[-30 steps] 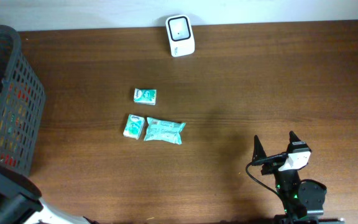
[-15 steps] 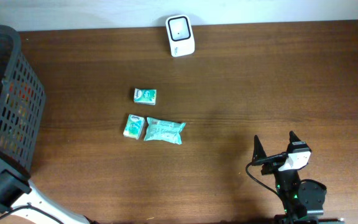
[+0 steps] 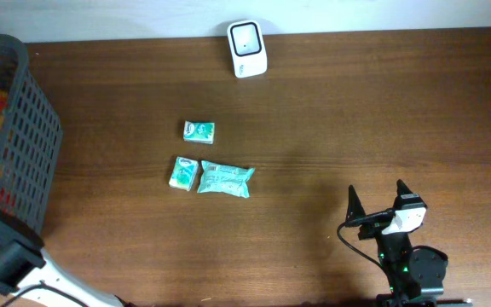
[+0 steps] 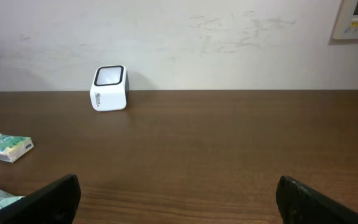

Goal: Scan the item barcode
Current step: 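Grasp the long spaghetti package in the basket with the left gripper, then lay the spaghetti package on the table beside the tissue packs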

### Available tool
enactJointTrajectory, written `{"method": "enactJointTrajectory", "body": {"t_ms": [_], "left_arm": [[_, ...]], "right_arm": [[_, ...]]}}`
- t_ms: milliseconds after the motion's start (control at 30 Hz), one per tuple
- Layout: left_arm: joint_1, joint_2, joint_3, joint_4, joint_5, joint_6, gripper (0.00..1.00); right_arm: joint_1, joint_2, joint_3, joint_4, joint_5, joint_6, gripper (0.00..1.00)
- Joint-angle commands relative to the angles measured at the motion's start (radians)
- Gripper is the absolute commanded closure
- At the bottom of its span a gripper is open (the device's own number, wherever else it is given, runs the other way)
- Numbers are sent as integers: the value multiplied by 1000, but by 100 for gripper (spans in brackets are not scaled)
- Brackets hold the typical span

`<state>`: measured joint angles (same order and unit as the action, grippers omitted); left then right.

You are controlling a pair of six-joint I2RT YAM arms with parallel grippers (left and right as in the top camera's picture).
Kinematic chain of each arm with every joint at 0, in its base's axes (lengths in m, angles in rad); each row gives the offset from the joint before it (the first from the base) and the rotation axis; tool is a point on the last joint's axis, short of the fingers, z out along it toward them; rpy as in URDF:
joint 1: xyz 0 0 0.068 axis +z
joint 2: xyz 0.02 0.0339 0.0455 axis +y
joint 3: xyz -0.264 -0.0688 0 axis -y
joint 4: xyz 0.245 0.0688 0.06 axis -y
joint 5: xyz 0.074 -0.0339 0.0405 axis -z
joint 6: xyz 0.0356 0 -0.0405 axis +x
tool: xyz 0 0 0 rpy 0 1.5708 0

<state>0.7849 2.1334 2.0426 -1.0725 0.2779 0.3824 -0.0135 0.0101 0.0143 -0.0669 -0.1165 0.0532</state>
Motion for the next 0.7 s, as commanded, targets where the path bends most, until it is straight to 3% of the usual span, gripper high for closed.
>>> {"method": "enactJointTrajectory", "body": {"t_ms": [0, 67, 133, 233, 367, 467, 533, 667], "left_arm": [[3, -263, 197, 32, 23, -210, 100], [3, -349, 256, 37, 76, -293, 100], [-8, -439, 277, 54, 288, -297, 100], [-113, -550, 276, 21, 418, -322, 100], [-311, -570, 265, -154, 410, -304, 100], [-489, -529, 167, -296, 301, -276, 100], [-601, -483, 15, -293, 220, -276, 100], [-693, -428, -232, -150, 141, -293, 100]], "right_arm": [[-6, -7, -9, 0, 5, 8, 1], [-6, -7, -9, 0, 5, 8, 1], [-6, -7, -9, 0, 5, 8, 1], [-6, -7, -9, 0, 5, 8, 1], [-6, -7, -9, 0, 5, 8, 1], [-6, -7, -9, 0, 5, 8, 1], [-6, -7, -9, 0, 5, 8, 1], [-6, -7, -9, 0, 5, 8, 1]]}}
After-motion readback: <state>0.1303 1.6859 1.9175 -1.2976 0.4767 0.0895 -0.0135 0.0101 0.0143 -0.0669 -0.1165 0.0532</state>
